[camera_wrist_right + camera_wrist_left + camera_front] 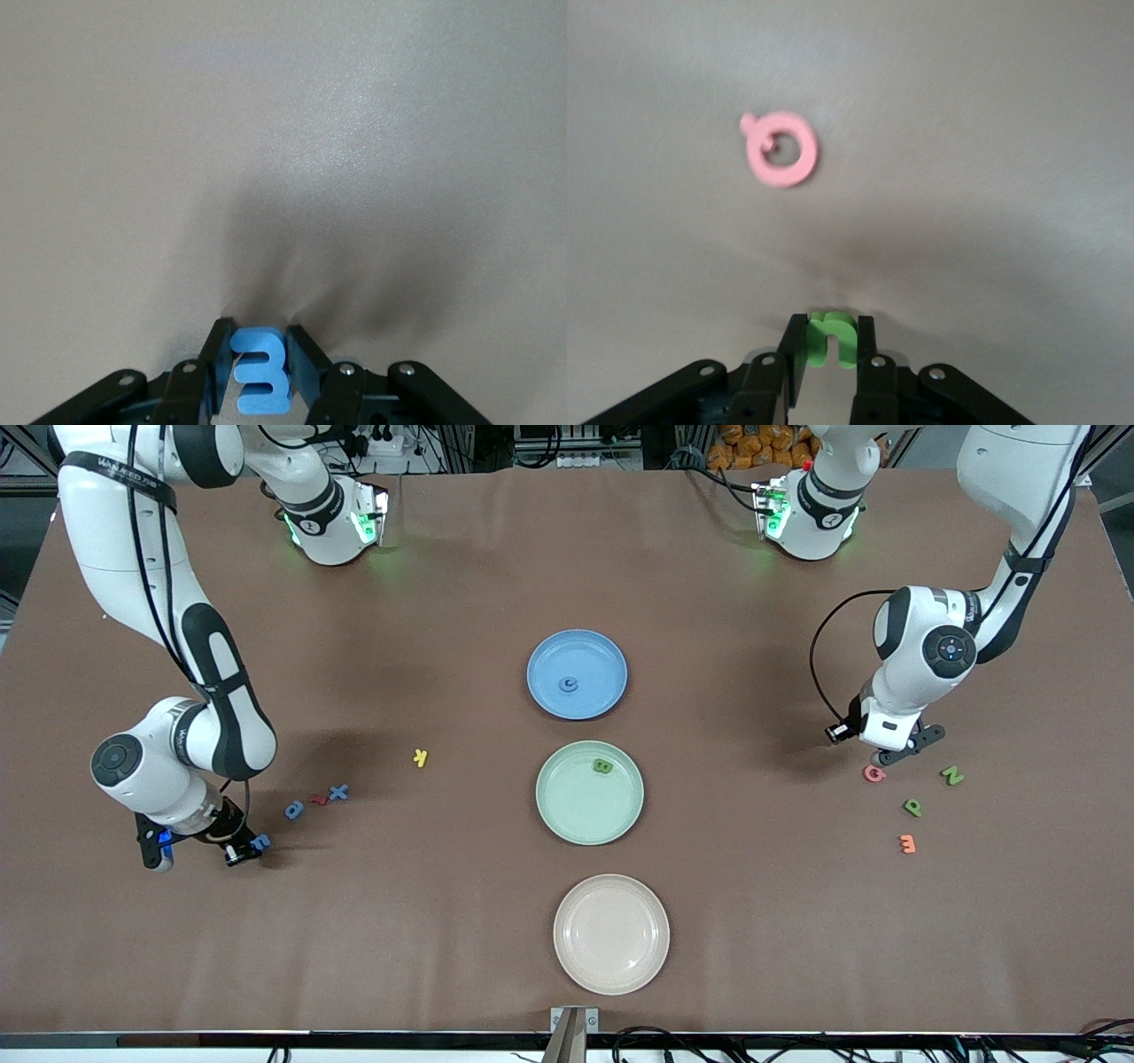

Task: Sort letters by color into matching plates
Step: 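Carry the green n onto the green plate and open the left gripper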

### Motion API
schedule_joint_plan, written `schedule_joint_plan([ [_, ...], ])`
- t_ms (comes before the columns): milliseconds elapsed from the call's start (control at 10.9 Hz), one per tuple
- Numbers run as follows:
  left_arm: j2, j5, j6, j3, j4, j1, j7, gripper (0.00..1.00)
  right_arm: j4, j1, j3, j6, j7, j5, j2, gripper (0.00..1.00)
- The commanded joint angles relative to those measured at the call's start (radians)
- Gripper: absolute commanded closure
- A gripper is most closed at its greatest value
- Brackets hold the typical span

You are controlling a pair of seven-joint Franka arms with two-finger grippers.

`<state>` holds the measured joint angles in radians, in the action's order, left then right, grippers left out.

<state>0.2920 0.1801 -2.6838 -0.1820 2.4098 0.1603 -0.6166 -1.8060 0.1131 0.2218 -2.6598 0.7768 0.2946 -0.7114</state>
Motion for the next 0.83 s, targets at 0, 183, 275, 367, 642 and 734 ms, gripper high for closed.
schedule_joint_plan([
  [0, 0.003, 0.033, 0.051, -0.034, -0.066, 0.001, 0.018, 1.00, -0.035, 0.005, -0.010, 0.000, -0.025, 0.017, 0.003, 0.62],
  [183, 0.004, 0.033, 0.106, -0.095, -0.122, -0.001, 0.017, 1.00, -0.035, 0.003, -0.015, -0.002, -0.025, 0.018, 0.007, 0.61],
  [275, 0.001, 0.032, 0.140, -0.149, -0.144, -0.001, 0.009, 1.00, -0.035, 0.003, -0.022, -0.002, -0.024, 0.020, 0.009, 0.61],
  [367, 0.001, 0.026, 0.156, -0.202, -0.170, -0.001, 0.005, 1.00, -0.035, 0.003, -0.024, -0.002, -0.024, 0.020, 0.009, 0.61],
  [642, 0.027, 0.021, 0.157, -0.284, -0.247, -0.057, -0.046, 1.00, -0.036, 0.002, -0.024, -0.002, -0.024, 0.020, 0.010, 0.59],
  [734, 0.033, 0.019, 0.157, -0.284, -0.271, -0.120, -0.054, 1.00, -0.036, 0.003, -0.025, -0.002, -0.024, 0.020, 0.010, 0.59],
])
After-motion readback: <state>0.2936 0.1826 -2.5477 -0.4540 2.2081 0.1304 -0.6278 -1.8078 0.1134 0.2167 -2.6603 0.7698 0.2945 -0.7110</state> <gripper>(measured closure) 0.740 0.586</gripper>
